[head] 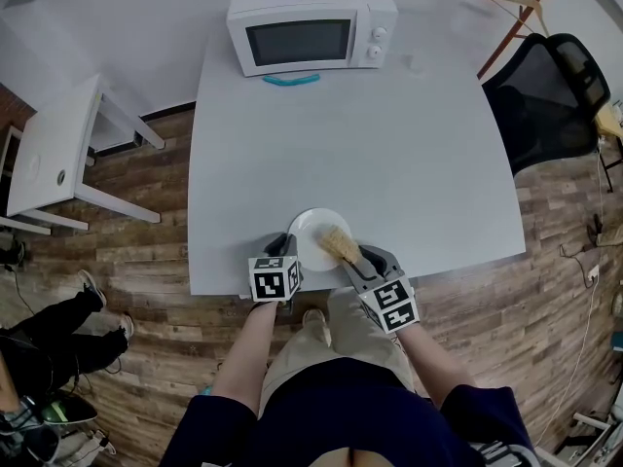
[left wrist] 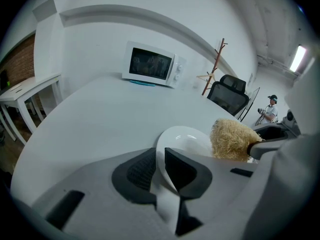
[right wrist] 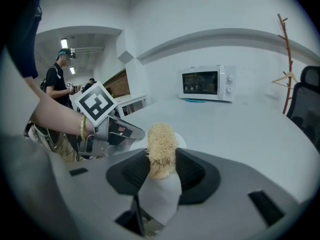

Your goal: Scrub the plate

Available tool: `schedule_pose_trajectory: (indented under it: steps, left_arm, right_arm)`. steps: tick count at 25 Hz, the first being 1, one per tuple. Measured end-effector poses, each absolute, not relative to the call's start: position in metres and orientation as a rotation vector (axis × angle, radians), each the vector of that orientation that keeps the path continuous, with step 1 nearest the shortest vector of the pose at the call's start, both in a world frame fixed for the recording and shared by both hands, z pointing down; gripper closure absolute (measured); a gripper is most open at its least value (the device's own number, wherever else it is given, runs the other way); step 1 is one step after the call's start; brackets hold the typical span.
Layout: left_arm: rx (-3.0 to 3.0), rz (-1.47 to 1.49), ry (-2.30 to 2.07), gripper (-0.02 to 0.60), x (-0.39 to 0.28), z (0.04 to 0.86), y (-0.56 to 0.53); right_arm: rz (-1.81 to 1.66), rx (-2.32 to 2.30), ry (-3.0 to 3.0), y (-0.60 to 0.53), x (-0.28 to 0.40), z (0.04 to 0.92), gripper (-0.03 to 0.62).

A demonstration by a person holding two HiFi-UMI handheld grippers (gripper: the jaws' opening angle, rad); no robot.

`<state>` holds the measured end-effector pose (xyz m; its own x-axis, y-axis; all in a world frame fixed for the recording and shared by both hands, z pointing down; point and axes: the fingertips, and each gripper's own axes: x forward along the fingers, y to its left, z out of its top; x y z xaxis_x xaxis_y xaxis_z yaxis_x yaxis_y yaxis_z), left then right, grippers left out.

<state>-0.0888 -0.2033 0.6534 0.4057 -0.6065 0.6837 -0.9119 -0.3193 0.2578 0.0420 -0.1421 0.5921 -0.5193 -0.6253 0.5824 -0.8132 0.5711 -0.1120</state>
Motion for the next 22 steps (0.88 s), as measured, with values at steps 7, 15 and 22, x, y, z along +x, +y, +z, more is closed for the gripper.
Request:
schedule_pose_trajectory:
  steps: [7,15,22]
  left_arm:
    - [2.105,0.608,-1.298,0.523,-0.090,0.631,-0.195]
    - [2.168,0.532,-1.313,0.525,-0.088,0.597,-0.165]
    - [2.165,0.480,-1.309,0.538,-0.095,0.581,-0.138]
  right_arm:
    - [0.586,1.248,-2.362,-0.135,0.049,0.576,0.434]
    - [0.597,1.320,-2.423,-0.121,0.042,0.553,0.434]
    - [0.609,1.368,-2.482,-0.105,0.037,0.528,0.434]
